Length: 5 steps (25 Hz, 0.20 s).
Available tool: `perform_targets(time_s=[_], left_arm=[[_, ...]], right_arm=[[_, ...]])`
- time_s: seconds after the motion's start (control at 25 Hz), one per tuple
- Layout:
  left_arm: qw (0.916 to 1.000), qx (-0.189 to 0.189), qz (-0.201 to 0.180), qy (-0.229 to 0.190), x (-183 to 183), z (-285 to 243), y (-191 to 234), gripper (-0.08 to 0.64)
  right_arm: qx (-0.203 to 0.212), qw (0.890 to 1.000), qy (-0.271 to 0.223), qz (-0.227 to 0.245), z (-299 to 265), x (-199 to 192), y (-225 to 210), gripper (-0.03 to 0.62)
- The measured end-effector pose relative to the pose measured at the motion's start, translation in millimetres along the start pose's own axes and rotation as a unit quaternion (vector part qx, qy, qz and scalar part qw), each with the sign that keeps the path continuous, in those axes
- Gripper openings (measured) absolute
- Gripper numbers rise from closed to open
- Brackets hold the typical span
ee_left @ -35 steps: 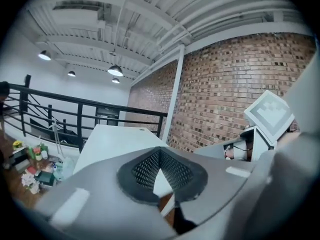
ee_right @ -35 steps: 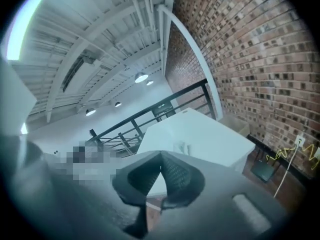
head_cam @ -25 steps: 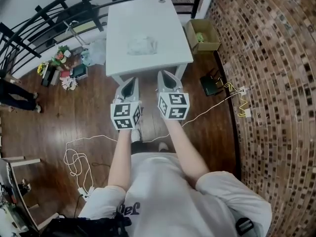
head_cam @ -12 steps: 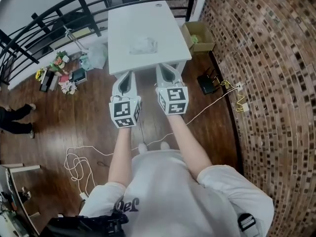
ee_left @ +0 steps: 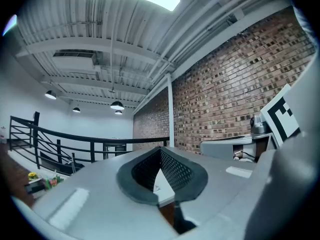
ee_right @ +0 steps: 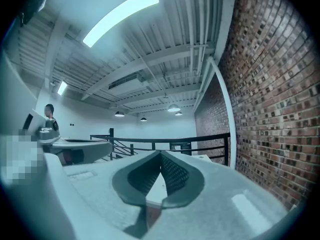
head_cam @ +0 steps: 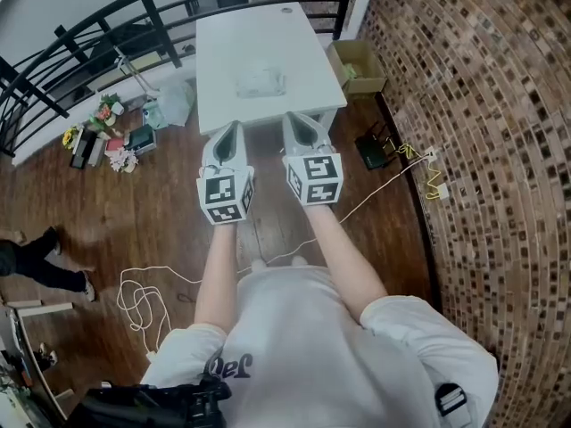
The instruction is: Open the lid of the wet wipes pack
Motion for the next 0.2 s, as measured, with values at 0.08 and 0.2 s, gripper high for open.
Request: perform_targets(time_s=[0.08, 0.2], left_arm=[[1.0, -0.001, -0.002, 0.0, 0.6, -1.1, -1.1, 0.015], [0.9999, -0.007, -0.008, 0.001, 1.2, -3.4, -4.8, 0.015]], right_arm=[[-0.002, 1.0, 0.001, -0.001, 0.7, 0.8, -2.2, -0.012], [-0.007, 1.0, 0.004, 0.0, 1.6, 1.7, -7.4, -0.012]])
Point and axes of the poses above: the fingertips, and each gripper's own axes: z backward along the fingers, y to its left, x out of its top, the point moved 8 cm from there along z, backward along the fingers, and after that the axes turned 3 degrees about x, right-handed, at the moved point
